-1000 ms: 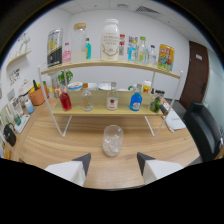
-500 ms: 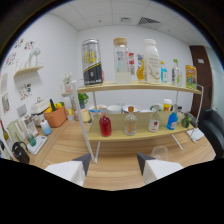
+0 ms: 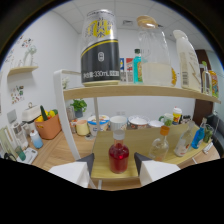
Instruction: Make me a cup of Vodka Sunrise.
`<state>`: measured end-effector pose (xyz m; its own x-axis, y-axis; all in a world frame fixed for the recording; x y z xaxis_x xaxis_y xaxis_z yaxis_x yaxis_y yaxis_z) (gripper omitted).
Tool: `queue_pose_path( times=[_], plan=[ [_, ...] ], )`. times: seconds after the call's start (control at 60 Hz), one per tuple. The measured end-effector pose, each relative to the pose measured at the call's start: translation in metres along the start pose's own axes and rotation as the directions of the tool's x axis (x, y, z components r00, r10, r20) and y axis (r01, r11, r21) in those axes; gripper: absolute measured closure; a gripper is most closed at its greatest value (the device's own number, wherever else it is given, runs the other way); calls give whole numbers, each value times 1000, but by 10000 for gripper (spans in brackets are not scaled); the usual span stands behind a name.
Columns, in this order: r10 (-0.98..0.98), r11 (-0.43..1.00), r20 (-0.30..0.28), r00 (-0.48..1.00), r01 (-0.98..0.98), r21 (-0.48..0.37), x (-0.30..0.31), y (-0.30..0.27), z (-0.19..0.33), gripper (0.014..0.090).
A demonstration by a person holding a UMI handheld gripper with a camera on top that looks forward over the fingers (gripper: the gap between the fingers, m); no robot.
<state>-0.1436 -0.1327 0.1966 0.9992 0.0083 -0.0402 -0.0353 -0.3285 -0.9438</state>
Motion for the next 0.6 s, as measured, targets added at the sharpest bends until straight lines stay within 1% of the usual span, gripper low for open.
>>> queue_pose_path(
  times=[0.15, 0.267, 0.4, 0.6],
  plan=[
    [-10, 1000, -25, 1000, 10, -2, 3, 4, 21, 493],
    [-24, 1000, -65, 998, 25, 14, 13, 2, 26, 681],
    [-20, 1000, -52, 998, 21, 23, 12, 2, 25, 693],
    [-55, 998, -6, 998, 55, 25, 7, 2, 12, 700]
  ],
)
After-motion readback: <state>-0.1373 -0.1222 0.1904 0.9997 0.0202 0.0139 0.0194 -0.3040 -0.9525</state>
